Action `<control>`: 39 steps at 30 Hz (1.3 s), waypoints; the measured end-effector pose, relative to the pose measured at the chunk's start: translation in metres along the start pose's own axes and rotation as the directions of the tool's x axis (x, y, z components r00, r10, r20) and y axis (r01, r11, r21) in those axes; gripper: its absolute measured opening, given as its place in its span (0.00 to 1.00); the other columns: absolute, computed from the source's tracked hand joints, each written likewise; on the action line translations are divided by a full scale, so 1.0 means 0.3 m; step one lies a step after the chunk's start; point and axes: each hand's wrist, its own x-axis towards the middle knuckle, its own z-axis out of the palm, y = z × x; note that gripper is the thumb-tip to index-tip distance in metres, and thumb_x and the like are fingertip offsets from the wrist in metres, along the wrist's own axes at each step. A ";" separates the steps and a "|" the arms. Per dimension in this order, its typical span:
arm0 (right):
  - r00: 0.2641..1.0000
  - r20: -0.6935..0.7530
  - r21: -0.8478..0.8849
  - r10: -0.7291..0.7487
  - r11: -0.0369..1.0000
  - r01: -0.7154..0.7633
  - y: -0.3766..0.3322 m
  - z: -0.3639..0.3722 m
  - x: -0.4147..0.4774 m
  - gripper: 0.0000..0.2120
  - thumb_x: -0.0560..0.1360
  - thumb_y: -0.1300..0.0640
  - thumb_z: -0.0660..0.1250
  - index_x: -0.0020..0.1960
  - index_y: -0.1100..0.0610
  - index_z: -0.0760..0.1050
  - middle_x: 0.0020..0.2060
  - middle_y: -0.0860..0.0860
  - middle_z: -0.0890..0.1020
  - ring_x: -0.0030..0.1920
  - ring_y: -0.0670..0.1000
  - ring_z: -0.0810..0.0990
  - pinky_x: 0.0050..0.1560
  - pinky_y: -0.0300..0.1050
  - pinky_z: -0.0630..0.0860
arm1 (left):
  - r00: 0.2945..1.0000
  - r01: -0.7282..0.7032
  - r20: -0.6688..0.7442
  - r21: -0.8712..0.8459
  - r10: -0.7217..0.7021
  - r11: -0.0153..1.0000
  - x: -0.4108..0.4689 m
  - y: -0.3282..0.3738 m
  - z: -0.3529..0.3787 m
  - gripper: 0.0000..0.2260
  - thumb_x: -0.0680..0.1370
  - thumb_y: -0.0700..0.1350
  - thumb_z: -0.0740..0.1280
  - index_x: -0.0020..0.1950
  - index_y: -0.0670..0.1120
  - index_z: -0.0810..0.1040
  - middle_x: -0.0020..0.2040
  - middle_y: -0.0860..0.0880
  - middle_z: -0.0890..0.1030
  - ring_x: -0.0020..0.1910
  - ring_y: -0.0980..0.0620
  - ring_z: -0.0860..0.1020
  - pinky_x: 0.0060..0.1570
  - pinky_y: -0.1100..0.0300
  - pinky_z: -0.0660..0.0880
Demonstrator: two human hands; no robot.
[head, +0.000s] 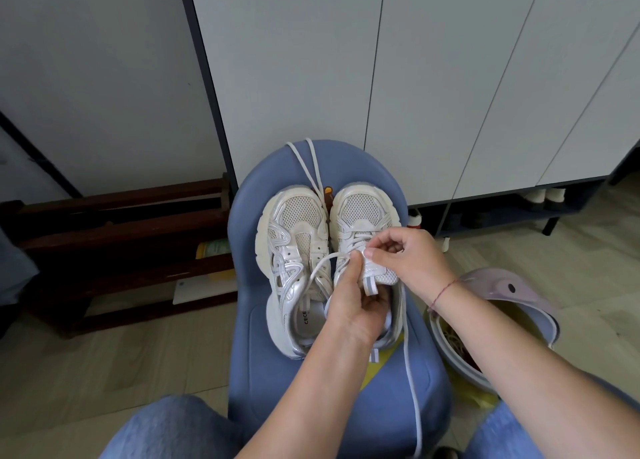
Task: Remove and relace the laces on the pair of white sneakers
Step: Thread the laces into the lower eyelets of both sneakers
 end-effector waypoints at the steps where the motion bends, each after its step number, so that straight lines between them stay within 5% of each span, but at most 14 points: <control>1: 1.000 0.007 0.011 0.019 1.000 -0.019 0.000 0.000 0.005 0.04 0.70 0.61 0.74 0.39 0.53 0.81 0.35 0.47 0.82 0.35 0.42 0.76 0.40 0.32 0.74 | 1.000 -0.003 -0.002 0.000 0.003 1.000 -0.002 -0.002 0.000 0.10 0.80 0.46 0.67 0.46 0.40 0.80 0.33 0.45 0.84 0.27 0.53 0.82 0.23 0.66 0.75; 8: 0.993 0.076 0.060 0.090 0.994 -0.094 0.006 0.002 0.030 0.04 0.74 0.60 0.70 0.40 0.54 0.80 0.38 0.47 0.81 0.38 0.41 0.77 0.40 0.28 0.72 | 0.999 -0.045 -0.008 0.010 0.045 0.999 -0.003 -0.014 -0.006 0.10 0.78 0.48 0.70 0.45 0.41 0.80 0.35 0.46 0.84 0.28 0.55 0.82 0.27 0.66 0.77; 14: 0.994 0.076 0.020 0.075 0.997 -0.077 0.019 0.009 0.036 0.03 0.76 0.58 0.68 0.43 0.55 0.79 0.39 0.46 0.81 0.41 0.43 0.78 0.47 0.37 0.74 | 0.999 -0.051 -0.022 -0.025 0.050 0.998 0.009 -0.005 -0.004 0.11 0.78 0.50 0.69 0.50 0.43 0.80 0.39 0.46 0.83 0.39 0.53 0.80 0.33 0.65 0.76; 19: 0.995 0.090 0.104 0.043 0.993 -0.053 0.015 -0.021 0.022 0.06 0.73 0.63 0.70 0.43 0.53 0.81 0.40 0.46 0.83 0.41 0.39 0.79 0.45 0.29 0.75 | 1.000 -0.020 -0.015 -0.015 0.020 1.000 0.004 -0.005 -0.001 0.11 0.81 0.48 0.66 0.45 0.41 0.79 0.32 0.45 0.83 0.25 0.52 0.81 0.23 0.67 0.74; 27: 0.991 0.130 0.018 -0.020 1.000 0.017 0.005 -0.041 0.028 0.07 0.70 0.63 0.73 0.41 0.52 0.82 0.41 0.46 0.84 0.41 0.37 0.80 0.48 0.29 0.75 | 0.998 -0.059 -0.003 0.091 0.059 0.994 -0.018 -0.006 0.008 0.12 0.83 0.44 0.61 0.43 0.41 0.78 0.29 0.47 0.82 0.24 0.54 0.80 0.21 0.67 0.73; 33: 0.993 0.085 -0.096 -0.081 0.991 0.089 -0.001 -0.025 0.021 0.06 0.71 0.62 0.73 0.39 0.52 0.82 0.36 0.42 0.82 0.36 0.33 0.78 0.40 0.24 0.70 | 0.997 -0.079 -0.008 0.129 0.080 0.989 -0.015 -0.011 0.003 0.11 0.83 0.44 0.61 0.45 0.43 0.79 0.31 0.48 0.84 0.29 0.56 0.81 0.24 0.68 0.74; 39: 0.998 0.033 0.017 -0.051 0.999 0.051 0.020 -0.019 0.016 0.04 0.72 0.62 0.71 0.41 0.55 0.81 0.38 0.46 0.83 0.37 0.36 0.78 0.43 0.28 0.74 | 0.997 -0.072 -0.008 0.051 0.073 0.996 -0.038 -0.021 0.018 0.11 0.82 0.45 0.64 0.43 0.41 0.79 0.31 0.46 0.84 0.27 0.54 0.82 0.24 0.66 0.76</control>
